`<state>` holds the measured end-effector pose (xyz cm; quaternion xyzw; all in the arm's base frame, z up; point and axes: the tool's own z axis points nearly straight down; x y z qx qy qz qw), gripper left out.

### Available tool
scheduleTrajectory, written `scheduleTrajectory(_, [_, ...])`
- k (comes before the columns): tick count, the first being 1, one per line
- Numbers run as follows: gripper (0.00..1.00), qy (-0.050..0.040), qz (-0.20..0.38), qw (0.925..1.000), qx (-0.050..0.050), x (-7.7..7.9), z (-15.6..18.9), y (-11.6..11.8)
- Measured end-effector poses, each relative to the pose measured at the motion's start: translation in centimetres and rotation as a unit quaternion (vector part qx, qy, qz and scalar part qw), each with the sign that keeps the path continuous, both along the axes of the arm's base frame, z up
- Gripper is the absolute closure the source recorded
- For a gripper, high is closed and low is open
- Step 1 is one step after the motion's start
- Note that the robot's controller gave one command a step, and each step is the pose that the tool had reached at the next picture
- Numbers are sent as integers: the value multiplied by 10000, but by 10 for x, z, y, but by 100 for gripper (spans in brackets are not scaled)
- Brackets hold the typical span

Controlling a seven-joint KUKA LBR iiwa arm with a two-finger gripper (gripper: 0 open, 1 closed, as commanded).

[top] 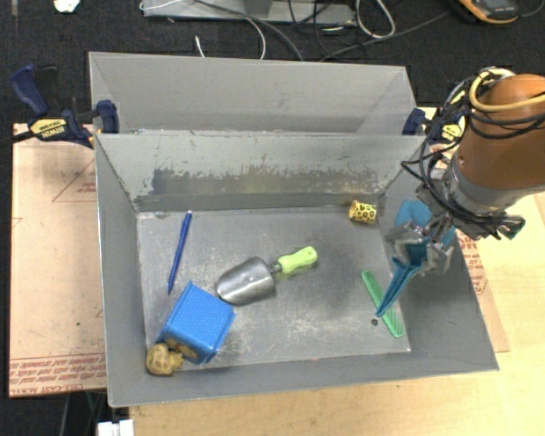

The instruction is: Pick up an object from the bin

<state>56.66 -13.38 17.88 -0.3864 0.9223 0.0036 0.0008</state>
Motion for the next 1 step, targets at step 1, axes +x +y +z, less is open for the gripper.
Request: scheduleTrajectory(1, [100,-10,-4,10000,-3,1,37,0])
